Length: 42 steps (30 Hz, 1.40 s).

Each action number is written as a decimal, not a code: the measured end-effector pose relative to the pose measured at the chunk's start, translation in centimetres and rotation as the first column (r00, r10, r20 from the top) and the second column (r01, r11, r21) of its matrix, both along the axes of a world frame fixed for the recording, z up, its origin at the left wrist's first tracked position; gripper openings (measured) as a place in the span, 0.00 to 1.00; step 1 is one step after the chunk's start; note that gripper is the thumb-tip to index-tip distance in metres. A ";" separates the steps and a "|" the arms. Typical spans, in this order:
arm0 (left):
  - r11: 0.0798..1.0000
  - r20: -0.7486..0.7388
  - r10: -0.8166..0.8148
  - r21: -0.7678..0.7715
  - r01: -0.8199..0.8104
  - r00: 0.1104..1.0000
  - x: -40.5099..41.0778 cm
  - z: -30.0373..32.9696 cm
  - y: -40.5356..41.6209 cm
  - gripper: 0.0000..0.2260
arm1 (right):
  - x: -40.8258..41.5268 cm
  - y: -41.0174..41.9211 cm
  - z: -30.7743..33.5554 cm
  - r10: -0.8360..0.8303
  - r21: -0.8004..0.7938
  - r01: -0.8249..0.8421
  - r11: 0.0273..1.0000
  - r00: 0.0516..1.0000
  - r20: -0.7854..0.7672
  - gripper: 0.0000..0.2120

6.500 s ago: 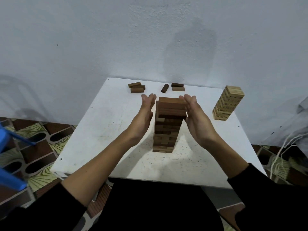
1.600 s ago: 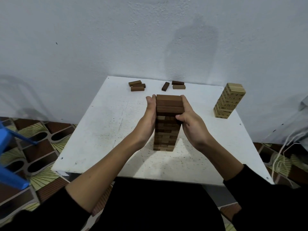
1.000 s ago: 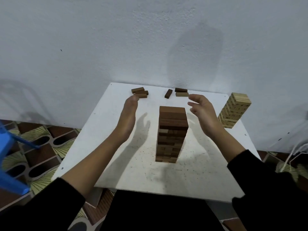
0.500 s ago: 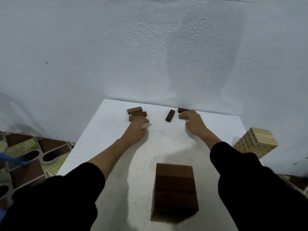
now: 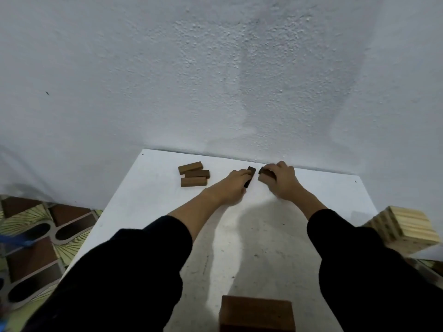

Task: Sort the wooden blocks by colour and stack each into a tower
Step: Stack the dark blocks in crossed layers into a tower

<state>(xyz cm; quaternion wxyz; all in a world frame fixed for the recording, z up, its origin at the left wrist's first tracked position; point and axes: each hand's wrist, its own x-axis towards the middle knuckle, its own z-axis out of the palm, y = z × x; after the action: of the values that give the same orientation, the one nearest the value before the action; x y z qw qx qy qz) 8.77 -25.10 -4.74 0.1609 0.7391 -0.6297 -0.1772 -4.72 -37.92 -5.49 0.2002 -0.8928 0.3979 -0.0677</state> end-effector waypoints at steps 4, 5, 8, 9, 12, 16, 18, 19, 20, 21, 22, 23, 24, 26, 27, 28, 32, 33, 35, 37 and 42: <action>0.988 -0.074 0.033 -0.149 -0.043 0.997 -0.5 -1.0 0.5 0.10 | 0.3 1.9 0.9 -0.087 0.138 0.078 0.987 0.994 0.064 0.19; 0.985 -0.121 0.052 -0.159 -0.071 0.991 -0.7 -1.2 0.8 0.09 | 0.1 2.4 1.0 -0.094 0.160 0.082 0.984 0.993 0.069 0.19; 0.973 -0.224 0.053 -0.209 -0.101 0.973 -1.2 -1.3 2.3 0.11 | -0.4 3.6 0.9 -0.061 0.203 0.045 0.978 0.996 0.072 0.20; 0.974 -0.252 0.054 -0.202 -0.107 0.966 -1.2 -1.4 2.8 0.13 | -0.6 3.8 0.8 -0.053 0.215 0.038 0.976 0.996 0.064 0.22; 0.972 -0.354 0.103 -0.161 -0.169 0.929 -1.0 -1.7 3.9 0.20 | -1.4 4.8 1.2 0.014 0.260 -0.030 0.965 0.998 0.062 0.38; 0.981 -0.390 0.102 -0.115 -0.158 0.915 -0.8 -1.3 4.3 0.30 | -1.8 5.7 1.4 0.132 0.350 -0.159 0.923 0.986 0.100 0.51; 0.987 -0.401 0.080 -0.096 -0.129 0.913 -0.8 -1.1 4.2 0.36 | -2.0 6.0 0.9 0.149 0.336 -0.191 0.922 0.978 0.148 0.52; 0.988 -0.410 0.074 -0.095 -0.123 0.909 -0.8 -1.2 4.2 0.40 | -2.1 6.2 0.5 0.154 0.327 -0.208 0.922 0.971 0.184 0.52; 0.987 -0.413 0.068 -0.102 -0.121 0.908 -0.7 -1.3 4.2 0.42 | -2.2 6.4 0.2 0.159 0.313 -0.225 0.923 0.962 0.224 0.51; 0.987 -0.412 0.061 -0.112 -0.117 0.909 -0.7 -1.5 4.1 0.43 | -2.4 6.5 -0.1 0.163 0.293 -0.239 0.926 0.951 0.262 0.50; 0.986 -0.409 0.055 -0.122 -0.114 0.911 -0.7 -1.6 4.1 0.43 | -2.6 6.7 -0.4 0.166 0.269 -0.248 0.931 0.941 0.294 0.48; 0.985 -0.418 0.052 -0.130 -0.116 0.907 -0.7 -1.8 4.2 0.43 | -2.7 6.8 -0.5 0.167 0.245 -0.252 0.936 0.932 0.322 0.46; 0.984 -0.434 0.052 -0.131 -0.120 0.899 -0.7 -1.7 4.3 0.42 | -2.8 6.9 -0.6 0.167 0.223 -0.254 0.941 0.924 0.344 0.44; 0.984 -0.463 0.051 -0.127 -0.123 0.885 -0.9 -1.6 4.4 0.40 | -3.0 7.0 -0.7 0.188 0.189 -0.270 0.944 0.911 0.366 0.43; 0.985 -0.473 0.048 -0.125 -0.122 0.880 -1.0 -1.6 4.5 0.40 | -3.1 6.9 -0.7 0.199 0.190 -0.283 0.940 0.909 0.367 0.43; 0.985 -0.478 0.047 -0.124 -0.120 0.877 -1.1 -1.6 4.6 0.39 | -3.2 6.8 -0.6 0.204 0.206 -0.293 0.934 0.908 0.365 0.44; 0.985 -0.487 0.048 -0.124 -0.123 0.872 -1.0 -1.8 4.6 0.39 | -3.6 6.8 0.0 0.188 0.293 -0.310 0.905 0.907 0.377 0.44; 0.985 -0.488 0.047 -0.123 -0.122 0.872 -1.1 -1.9 4.6 0.39 | -3.8 6.9 0.0 0.180 0.301 -0.308 0.902 0.905 0.387 0.44; 0.984 -0.490 0.048 -0.124 -0.125 0.870 -1.2 -1.9 4.5 0.39 | -3.9 7.1 0.1 0.172 0.298 -0.303 0.905 0.902 0.396 0.42; 0.984 -0.491 0.053 -0.124 -0.130 0.869 -1.4 -1.9 4.6 0.39 | -4.0 7.3 0.2 0.184 0.268 -0.301 0.915 0.903 0.387 0.42; 0.984 -0.455 0.054 -0.128 -0.125 0.889 -1.6 -1.2 5.2 0.39 | -4.0 7.9 0.4 0.226 0.189 -0.303 0.934 0.912 0.343 0.43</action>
<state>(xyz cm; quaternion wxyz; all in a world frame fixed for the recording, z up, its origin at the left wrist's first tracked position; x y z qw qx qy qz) 7.17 -19.86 -5.99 0.3664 0.6919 -0.5522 -0.2865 -8.74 -30.07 -5.07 0.3744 -0.8856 0.2402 -0.1334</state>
